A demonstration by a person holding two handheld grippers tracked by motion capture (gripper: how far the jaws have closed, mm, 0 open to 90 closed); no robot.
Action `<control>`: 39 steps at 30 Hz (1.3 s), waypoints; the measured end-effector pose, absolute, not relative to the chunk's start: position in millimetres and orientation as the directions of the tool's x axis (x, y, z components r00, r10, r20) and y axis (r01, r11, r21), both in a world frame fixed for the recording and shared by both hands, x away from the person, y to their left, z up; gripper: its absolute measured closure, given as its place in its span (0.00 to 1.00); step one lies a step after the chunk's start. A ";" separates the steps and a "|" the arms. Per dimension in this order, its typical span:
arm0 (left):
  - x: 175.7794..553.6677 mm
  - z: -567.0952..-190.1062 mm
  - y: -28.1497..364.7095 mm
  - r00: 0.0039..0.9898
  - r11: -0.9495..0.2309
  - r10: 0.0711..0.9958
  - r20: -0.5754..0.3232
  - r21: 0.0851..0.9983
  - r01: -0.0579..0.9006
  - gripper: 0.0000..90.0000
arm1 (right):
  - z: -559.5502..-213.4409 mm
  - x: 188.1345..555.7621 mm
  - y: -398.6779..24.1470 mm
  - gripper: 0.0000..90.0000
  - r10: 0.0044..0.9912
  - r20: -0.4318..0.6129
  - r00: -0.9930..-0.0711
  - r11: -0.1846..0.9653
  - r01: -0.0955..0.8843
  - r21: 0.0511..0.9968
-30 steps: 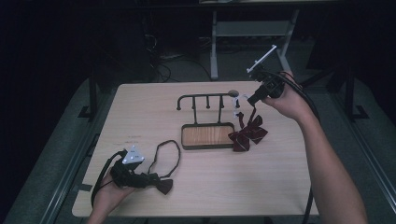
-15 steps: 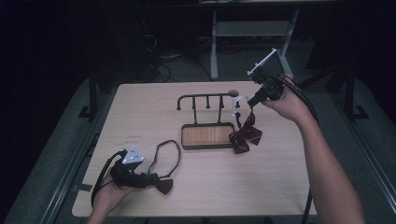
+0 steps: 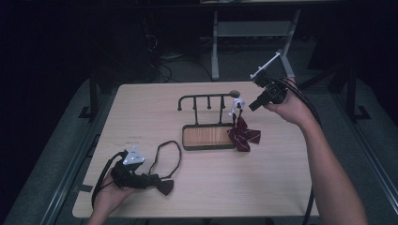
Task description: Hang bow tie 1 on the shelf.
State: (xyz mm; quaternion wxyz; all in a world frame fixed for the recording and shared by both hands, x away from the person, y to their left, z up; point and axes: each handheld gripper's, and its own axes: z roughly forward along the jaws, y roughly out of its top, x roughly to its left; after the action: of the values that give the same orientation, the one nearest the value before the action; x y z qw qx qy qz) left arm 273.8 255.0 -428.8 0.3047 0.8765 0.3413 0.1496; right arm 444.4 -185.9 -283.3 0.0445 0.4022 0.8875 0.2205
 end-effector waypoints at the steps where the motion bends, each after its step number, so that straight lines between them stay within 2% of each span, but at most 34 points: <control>1: 273.6 -428.8 254.8 0.721 -0.580 0.690 0.053 0.636 0.508 0.28 | -284.2 443.9 -186.6 0.87 0.733 0.101 -0.673 0.579 0.695 0.427; 39: 274.1 -429.2 255.2 0.725 -0.587 0.687 0.054 0.630 0.509 0.28 | -313.5 425.9 -203.0 0.74 0.705 0.167 -0.690 0.573 0.692 0.440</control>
State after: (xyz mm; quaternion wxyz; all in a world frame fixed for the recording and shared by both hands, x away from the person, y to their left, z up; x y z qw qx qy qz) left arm 274.1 255.2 -429.2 0.3012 0.8784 0.3404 0.1477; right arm 425.9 -203.0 -313.5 0.0131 0.3937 0.8866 0.2422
